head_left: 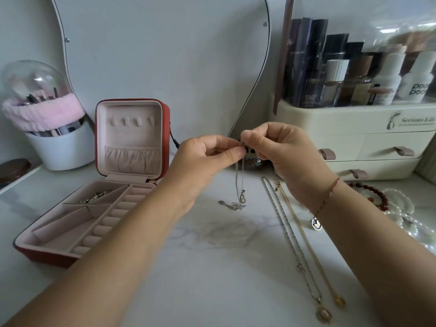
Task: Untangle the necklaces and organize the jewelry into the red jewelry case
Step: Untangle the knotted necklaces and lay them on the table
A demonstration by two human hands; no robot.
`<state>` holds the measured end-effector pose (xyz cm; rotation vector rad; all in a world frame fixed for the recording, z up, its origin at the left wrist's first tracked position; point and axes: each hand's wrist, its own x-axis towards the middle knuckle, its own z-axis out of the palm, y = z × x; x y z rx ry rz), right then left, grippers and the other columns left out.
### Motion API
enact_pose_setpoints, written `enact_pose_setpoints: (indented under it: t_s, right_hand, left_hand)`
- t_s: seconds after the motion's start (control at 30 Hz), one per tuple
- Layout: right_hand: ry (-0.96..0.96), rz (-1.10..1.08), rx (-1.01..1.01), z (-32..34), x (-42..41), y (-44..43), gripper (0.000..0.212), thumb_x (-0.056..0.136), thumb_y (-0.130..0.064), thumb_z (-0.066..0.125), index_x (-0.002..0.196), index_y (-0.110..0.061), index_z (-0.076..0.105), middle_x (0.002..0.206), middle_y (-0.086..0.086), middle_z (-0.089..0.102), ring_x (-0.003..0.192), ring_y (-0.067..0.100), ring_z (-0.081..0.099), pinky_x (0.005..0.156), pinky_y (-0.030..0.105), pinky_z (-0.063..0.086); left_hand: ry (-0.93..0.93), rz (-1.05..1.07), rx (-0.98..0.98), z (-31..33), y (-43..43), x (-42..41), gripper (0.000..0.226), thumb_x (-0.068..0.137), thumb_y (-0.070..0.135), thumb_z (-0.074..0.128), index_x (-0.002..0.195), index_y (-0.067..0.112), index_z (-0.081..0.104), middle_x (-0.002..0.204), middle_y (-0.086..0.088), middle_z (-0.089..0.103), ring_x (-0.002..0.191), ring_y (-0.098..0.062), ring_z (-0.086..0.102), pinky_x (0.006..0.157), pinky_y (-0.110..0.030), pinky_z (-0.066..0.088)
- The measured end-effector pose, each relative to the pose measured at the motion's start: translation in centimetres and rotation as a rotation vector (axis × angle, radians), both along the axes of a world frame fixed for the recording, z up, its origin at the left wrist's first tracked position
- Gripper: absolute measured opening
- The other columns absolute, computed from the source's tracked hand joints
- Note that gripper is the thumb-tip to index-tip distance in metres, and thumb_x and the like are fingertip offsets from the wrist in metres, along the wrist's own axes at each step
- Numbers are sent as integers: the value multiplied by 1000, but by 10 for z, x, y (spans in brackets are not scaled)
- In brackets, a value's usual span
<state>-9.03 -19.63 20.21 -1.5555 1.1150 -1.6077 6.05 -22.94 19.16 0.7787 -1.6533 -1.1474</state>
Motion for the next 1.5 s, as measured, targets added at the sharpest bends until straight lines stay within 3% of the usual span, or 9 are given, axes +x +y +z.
enact_pose_setpoints:
  t_s: [0.33,0.57,0.67,0.8,0.97,1.1,1.2,1.3,1.5]
  right_hand:
    - [-36,14,45,-2,-1,-2,19,84,-17,67,71,-7,58,47,-15,47,48,0,39,50,11,36]
    - [-121,61,44,-2,-3,-3,33,73,-31,67,83,0,61,58,-2,45,57,8,38,60,20,35]
    - [-135,55,45,-2,-3,-4,37,71,-33,67,85,1,62,59,0,43,58,9,36,62,22,33]
    - [-115,67,63,-2,-3,-4,20,81,-22,66,77,-2,64,62,4,45,59,10,35,61,22,31]
    - [-112,64,64,-3,-4,-5,32,74,-30,67,82,0,64,60,1,45,59,9,37,61,22,32]
    - [-108,57,62,-3,-5,-5,33,69,-35,67,78,-4,65,57,-1,45,60,10,36,63,24,32]
    - [-118,43,60,-4,-6,-7,32,69,-36,68,78,-5,65,58,0,44,58,10,36,62,23,32]
    - [-120,50,55,-4,-5,-6,32,68,-35,69,77,-5,64,59,0,43,59,10,36,62,23,31]
    - [-101,70,63,-3,-4,-4,26,74,-27,68,79,-2,64,63,3,46,60,10,38,62,22,33]
  left_hand:
    - [346,-199,392,4,-2,-1,10,71,16,64,78,21,61,70,5,63,67,-8,60,70,-22,47]
    - [45,-99,218,-3,2,-5,15,92,1,53,87,12,61,61,3,53,58,-10,47,60,-19,42]
    - [86,-121,274,-1,2,-4,21,94,0,47,84,14,59,54,5,38,49,-9,32,50,-20,28]
    - [145,-144,284,2,-1,-1,9,91,9,55,88,15,62,50,10,28,43,-4,22,42,-16,17]
    - [161,-156,253,2,-1,0,18,70,20,66,86,13,66,53,10,43,43,-3,22,46,-18,15]
    - [211,-163,259,1,-3,1,19,69,18,67,88,12,69,83,0,58,44,-3,25,43,-13,23]
    - [218,-180,275,2,-3,1,19,69,16,66,88,11,68,73,5,59,44,-3,26,43,-13,24]
    - [220,-174,289,5,-1,1,11,71,18,64,81,13,63,50,12,41,44,-3,24,45,-14,20]
    - [159,-142,264,5,0,2,8,89,7,56,85,12,62,50,13,47,47,-4,27,45,-14,23]
